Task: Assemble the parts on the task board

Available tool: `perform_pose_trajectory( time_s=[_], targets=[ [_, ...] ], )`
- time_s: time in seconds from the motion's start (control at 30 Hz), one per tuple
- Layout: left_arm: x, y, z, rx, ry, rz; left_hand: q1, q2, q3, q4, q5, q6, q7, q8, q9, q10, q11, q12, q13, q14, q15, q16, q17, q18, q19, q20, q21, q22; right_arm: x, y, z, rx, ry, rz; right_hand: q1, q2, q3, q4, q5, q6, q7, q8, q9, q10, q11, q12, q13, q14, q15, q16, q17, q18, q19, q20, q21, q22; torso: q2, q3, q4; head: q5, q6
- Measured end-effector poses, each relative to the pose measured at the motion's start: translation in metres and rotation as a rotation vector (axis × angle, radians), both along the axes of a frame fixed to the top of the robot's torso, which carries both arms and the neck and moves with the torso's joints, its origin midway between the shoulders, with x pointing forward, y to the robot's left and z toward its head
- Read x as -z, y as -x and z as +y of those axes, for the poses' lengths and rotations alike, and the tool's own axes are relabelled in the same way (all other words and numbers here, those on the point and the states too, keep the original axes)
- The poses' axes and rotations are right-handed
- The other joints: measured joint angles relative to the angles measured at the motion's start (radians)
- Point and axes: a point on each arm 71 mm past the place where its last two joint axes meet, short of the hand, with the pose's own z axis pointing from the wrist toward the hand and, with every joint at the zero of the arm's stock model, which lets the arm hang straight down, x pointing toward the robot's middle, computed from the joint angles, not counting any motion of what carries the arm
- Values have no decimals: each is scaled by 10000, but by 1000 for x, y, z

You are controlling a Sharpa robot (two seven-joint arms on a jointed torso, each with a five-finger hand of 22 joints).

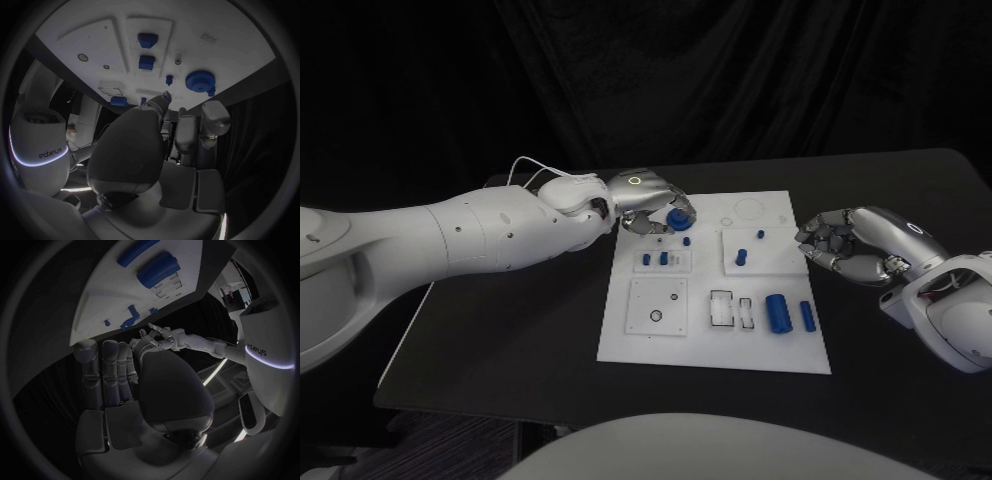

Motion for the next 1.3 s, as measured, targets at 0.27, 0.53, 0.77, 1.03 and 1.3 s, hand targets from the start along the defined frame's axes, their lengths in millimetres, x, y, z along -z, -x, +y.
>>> perform_pose_trajectory(
  time_s=[0.27,0.53,0.77,1.03,1.3],
  targets=[
    [1,-1,-18,208,-142,-219,-338,58,-260,117,-52,176,181,-20,-143,319,104,0,-111,118,51,73,137,0,87,54,-128,-1,0,-1,-1,103,-155,111,0,0,0,0,0,36,-36,0,1,0,0,0,-9,38,-38,0,25,0,0,0,0,0,-8,-7,-19,-16,0],
    [7,-1,-23,71,-328,-68,-377,97,-326,51,27,511,417,-20,-157,500,102,80,-110,169,71,137,187,1,178,69,-144,-1,0,-1,-1,152,-245,179,0,0,0,0,0,35,-36,0,1,0,0,0,-8,38,-38,0,25,0,0,0,0,-1,6,-12,-25,-58,0],
    [15,0,-24,-33,-510,199,-376,97,-354,23,187,638,575,18,-181,624,46,79,-110,168,71,149,187,2,177,69,-238,-1,1,-2,0,153,-286,206,0,0,0,0,-1,36,-36,0,2,0,0,0,-8,38,-38,0,24,0,0,0,0,-1,1,-17,-31,-68,0],
    [23,0,-26,-102,-678,450,-327,146,-321,-63,301,613,772,17,-223,656,14,79,-136,168,70,182,186,3,177,69,-285,-2,1,-2,0,157,-301,218,0,0,0,0,-1,36,-36,0,2,0,0,0,-8,38,-38,0,23,-1,0,0,0,-2,-8,-17,-30,-75,0],
    [28,-2,-29,-179,-813,603,-177,294,-142,-242,566,613,772,-66,-299,656,14,38,-206,130,32,182,102,3,176,69,-466,-2,1,-2,1,146,-309,226,0,0,0,0,-1,35,-36,0,3,0,0,0,-7,38,-38,-1,22,-1,0,0,0,-2,-9,-19,-27,-75,0]
  ],
)
